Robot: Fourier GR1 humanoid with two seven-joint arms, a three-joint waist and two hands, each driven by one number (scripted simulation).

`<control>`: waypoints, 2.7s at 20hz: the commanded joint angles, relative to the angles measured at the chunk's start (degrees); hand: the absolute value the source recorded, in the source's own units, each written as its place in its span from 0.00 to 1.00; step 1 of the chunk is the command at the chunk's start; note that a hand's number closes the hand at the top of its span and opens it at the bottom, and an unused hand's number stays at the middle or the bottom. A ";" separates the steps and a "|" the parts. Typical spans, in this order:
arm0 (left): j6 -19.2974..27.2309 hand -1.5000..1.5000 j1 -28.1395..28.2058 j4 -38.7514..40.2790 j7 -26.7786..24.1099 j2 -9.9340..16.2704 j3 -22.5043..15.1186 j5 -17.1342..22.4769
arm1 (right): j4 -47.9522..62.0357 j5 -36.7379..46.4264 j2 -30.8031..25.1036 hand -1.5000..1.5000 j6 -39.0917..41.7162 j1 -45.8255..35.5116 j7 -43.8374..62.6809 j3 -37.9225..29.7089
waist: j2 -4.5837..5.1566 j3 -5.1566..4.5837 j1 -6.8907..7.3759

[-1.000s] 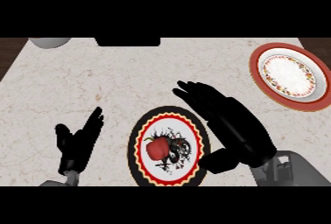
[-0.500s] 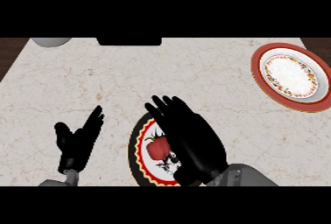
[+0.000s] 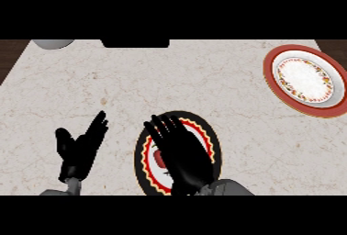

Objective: Pick the bell pepper from the plate and place it in the plate

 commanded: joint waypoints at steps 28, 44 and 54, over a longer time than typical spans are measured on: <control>-4.42 0.50 2.70 1.56 -1.31 -4.57 3.23 -5.55 | 22.27 9.60 3.28 1.00 -1.52 -6.69 -6.14 1.70 | 0.17 -0.14 0.10; -5.28 0.50 2.68 0.63 0.43 -4.46 6.08 -5.05 | 14.00 10.34 -1.03 1.00 -21.15 2.22 -1.87 -11.10 | 0.10 -0.10 -1.27; -4.37 0.50 0.58 0.68 2.28 -5.70 5.51 -5.96 | 0.71 13.50 -1.72 1.00 -33.76 4.38 3.10 -22.49 | 0.09 -0.10 -0.74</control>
